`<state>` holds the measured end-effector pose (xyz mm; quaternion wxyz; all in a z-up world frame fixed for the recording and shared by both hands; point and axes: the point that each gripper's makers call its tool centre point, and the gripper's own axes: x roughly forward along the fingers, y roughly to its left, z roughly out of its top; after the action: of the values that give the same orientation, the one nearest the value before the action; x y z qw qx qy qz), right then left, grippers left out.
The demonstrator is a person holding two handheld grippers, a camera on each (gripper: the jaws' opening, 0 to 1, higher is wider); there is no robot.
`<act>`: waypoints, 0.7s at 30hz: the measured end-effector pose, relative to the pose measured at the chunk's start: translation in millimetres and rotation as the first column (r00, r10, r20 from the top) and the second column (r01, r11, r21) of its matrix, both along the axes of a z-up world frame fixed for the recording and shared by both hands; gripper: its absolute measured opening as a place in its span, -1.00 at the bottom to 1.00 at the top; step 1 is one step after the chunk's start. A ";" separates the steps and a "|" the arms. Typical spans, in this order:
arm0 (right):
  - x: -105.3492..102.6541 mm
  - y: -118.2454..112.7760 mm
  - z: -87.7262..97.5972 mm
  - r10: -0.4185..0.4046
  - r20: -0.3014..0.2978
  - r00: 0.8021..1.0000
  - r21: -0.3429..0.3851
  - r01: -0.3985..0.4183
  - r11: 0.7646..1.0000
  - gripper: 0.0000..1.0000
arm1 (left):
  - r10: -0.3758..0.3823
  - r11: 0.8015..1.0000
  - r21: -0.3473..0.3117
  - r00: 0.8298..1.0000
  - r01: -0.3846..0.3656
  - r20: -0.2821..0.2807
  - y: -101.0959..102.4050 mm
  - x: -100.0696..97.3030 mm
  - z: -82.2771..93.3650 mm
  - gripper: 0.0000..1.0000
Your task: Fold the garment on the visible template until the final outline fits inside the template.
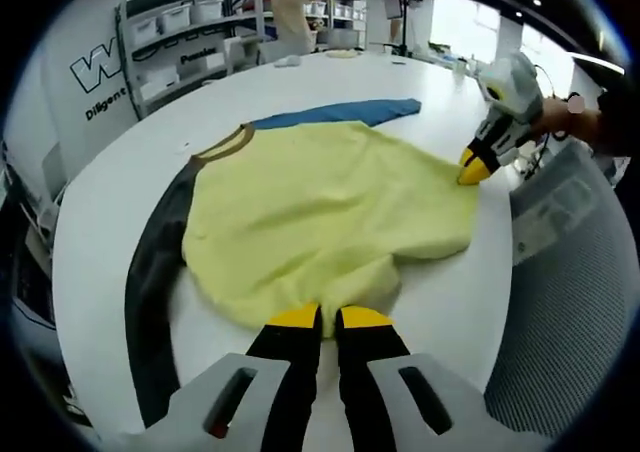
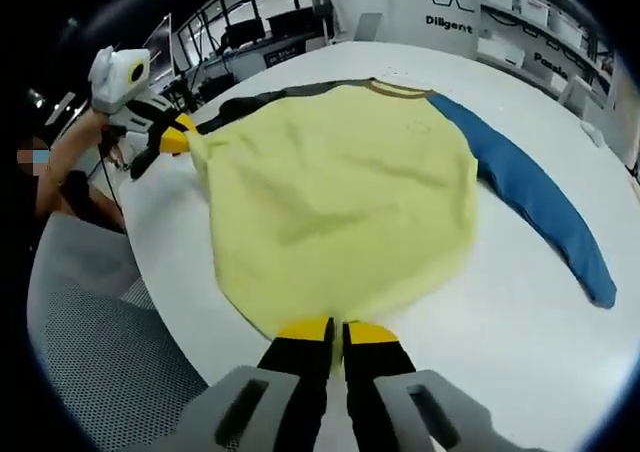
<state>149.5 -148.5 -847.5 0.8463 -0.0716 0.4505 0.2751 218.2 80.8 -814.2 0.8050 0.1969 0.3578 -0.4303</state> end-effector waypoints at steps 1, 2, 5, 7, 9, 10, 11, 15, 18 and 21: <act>2.7 1.6 3.3 0.000 0.007 1.000 0.014 0.000 1.000 -1.00 | 0.001 1.000 -0.001 1.000 -0.001 0.003 -0.2 1.8 1.2 -0.87; 7.8 3.3 10.6 -0.002 0.016 1.000 0.026 0.001 1.000 -1.00 | 0.005 1.000 -0.005 1.000 -0.005 0.004 -0.8 5.0 3.6 -0.87; 19.9 5.6 21.9 0.009 0.045 0.999 0.028 -0.010 1.000 -1.00 | 0.002 1.000 -0.013 1.000 -0.002 0.009 -4.9 11.6 9.9 -0.87; 34.3 7.5 31.9 0.015 0.076 0.997 0.034 -0.017 0.999 -1.00 | -0.004 1.000 -0.008 1.000 0.004 0.019 -8.7 18.0 13.9 -0.87; 50.5 8.8 40.4 0.008 0.104 0.995 0.039 -0.012 0.999 -1.00 | -0.015 1.000 -0.003 0.999 0.015 0.030 -13.4 25.2 17.6 -0.87; 53.2 9.2 41.7 0.010 0.108 0.994 0.037 -0.014 0.999 -1.00 | -0.019 1.000 0.000 0.999 0.019 0.035 -16.2 29.7 19.3 -0.86; 65.3 9.1 45.4 0.020 0.130 0.991 0.014 -0.022 1.000 -1.00 | -0.022 1.000 0.004 0.999 0.022 0.038 -18.3 33.4 20.1 -0.85; 96.0 9.3 47.6 -0.011 0.165 0.986 0.012 0.009 1.000 -1.00 | -0.012 1.000 0.019 0.999 0.011 0.042 -26.0 53.4 19.4 -0.84; 116.0 9.4 40.4 -0.043 0.153 0.987 0.023 0.040 0.999 -1.00 | 0.017 1.000 0.005 1.000 -0.017 0.013 -32.4 66.3 13.9 -0.83; 126.5 8.6 36.0 -0.066 0.151 0.986 0.024 0.064 0.998 -1.00 | 0.028 1.000 0.014 1.000 -0.028 0.013 -34.8 76.6 9.2 -0.83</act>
<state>276.0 -139.9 -811.5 0.8873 -0.0693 0.3843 0.2455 294.8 46.0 -805.0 0.8118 0.2005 0.3583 -0.4153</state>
